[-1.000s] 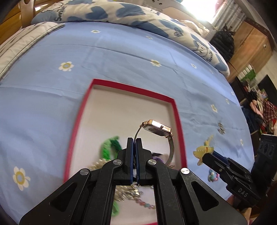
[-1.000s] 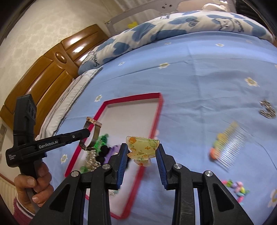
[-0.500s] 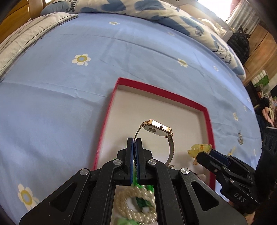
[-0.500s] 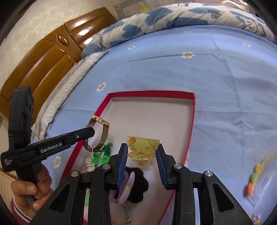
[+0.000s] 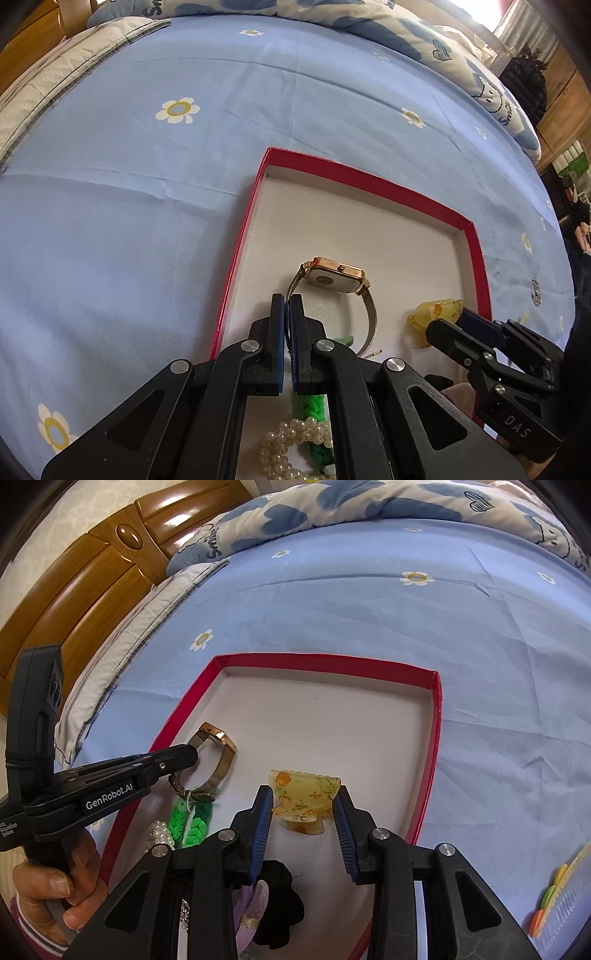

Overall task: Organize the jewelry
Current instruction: 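Carry watch into red tray with left tool while right carries clip there, open both, then withdraw both open tools from the tray toward the comb and beaded bracelet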

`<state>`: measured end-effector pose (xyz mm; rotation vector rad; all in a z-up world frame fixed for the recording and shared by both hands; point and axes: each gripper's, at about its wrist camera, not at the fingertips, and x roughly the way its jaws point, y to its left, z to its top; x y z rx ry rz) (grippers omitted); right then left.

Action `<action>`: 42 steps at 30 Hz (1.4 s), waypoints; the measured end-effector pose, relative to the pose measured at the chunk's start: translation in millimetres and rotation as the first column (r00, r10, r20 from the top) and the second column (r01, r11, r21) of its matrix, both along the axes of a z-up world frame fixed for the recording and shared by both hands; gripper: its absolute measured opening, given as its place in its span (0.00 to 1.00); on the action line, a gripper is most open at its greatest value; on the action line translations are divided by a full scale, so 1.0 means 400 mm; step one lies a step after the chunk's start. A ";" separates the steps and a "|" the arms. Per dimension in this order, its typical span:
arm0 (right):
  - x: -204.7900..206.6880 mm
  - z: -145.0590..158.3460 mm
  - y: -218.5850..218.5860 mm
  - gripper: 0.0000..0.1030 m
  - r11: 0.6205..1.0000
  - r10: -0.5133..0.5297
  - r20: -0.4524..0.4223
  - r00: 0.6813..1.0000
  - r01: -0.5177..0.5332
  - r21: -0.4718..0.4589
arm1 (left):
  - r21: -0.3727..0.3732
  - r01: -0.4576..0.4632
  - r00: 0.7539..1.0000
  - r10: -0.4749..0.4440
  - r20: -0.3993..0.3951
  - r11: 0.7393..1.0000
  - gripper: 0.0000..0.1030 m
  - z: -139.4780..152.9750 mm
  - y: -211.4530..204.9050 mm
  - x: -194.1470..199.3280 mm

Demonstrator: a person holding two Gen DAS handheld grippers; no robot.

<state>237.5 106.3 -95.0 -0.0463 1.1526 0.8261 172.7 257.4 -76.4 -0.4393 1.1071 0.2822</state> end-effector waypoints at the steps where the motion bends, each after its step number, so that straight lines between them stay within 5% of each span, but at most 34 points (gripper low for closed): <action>1: 0.000 0.001 0.001 0.35 1.000 0.002 0.001 1.000 -0.002 -0.002 | -0.001 0.000 1.000 0.000 -0.003 1.000 0.02 -0.001 0.000 -0.001; 10: 0.002 0.000 0.007 0.36 1.000 0.003 -0.001 1.000 -0.003 -0.004 | 0.004 -0.002 1.000 0.002 -0.006 1.000 0.05 0.004 0.001 -0.006; 18: -0.002 0.008 -0.004 0.41 1.000 -0.007 -0.006 1.000 0.008 0.010 | -0.003 -0.010 1.000 0.010 0.002 1.000 0.23 0.016 0.000 -0.012; 23: -0.013 0.028 -0.015 0.45 1.000 -0.013 0.003 1.000 0.013 0.023 | -0.004 -0.015 1.000 0.015 0.020 1.000 0.23 0.043 0.000 -0.022; 42: -0.107 0.111 -0.237 0.49 0.983 -0.144 0.012 0.989 0.142 0.115 | -0.044 0.036 0.993 -0.031 0.112 0.998 0.30 0.153 -0.130 -0.135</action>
